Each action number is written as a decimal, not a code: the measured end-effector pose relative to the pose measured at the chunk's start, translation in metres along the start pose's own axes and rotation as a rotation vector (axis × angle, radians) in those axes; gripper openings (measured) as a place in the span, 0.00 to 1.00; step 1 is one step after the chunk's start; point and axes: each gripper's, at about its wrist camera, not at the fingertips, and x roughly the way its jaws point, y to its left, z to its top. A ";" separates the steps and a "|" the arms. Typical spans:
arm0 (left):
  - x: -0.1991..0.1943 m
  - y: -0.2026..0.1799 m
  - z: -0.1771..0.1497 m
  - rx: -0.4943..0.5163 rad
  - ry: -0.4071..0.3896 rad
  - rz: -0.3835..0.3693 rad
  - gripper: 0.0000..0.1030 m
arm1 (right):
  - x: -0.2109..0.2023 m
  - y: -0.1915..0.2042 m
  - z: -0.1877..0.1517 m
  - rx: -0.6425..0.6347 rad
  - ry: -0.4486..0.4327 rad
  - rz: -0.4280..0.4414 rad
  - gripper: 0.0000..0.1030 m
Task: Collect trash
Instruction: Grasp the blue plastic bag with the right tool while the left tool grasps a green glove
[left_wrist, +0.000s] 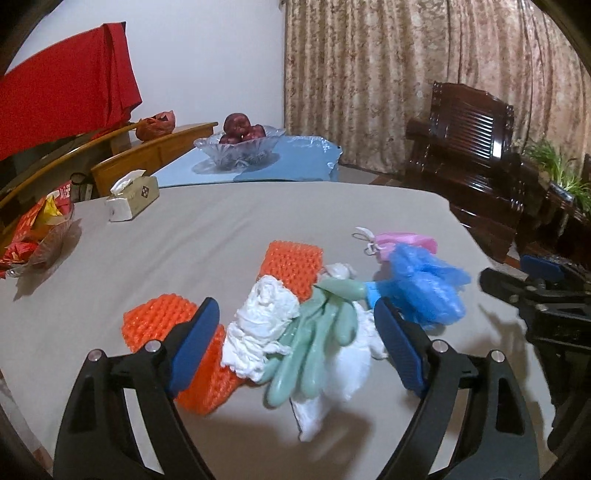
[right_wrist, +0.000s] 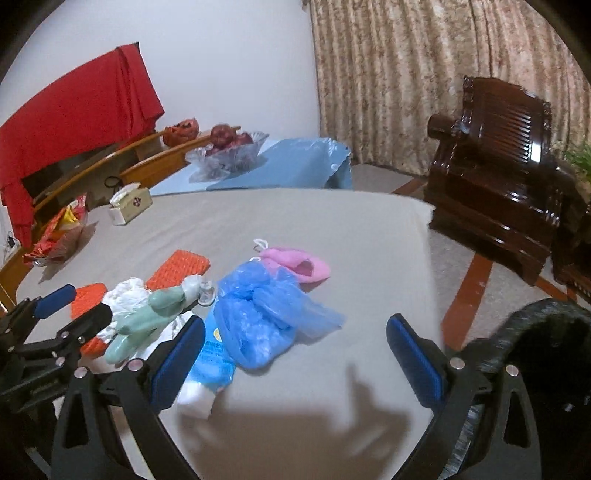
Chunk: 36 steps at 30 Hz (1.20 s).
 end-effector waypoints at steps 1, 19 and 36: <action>0.004 0.002 0.000 -0.007 0.004 0.002 0.80 | 0.010 0.002 0.000 -0.002 0.014 0.005 0.94; 0.023 0.007 0.003 -0.011 0.000 -0.022 0.70 | 0.072 0.008 -0.003 -0.011 0.186 0.127 0.53; 0.061 -0.036 -0.003 0.077 0.056 -0.069 0.48 | 0.028 -0.015 -0.008 0.043 0.120 0.112 0.46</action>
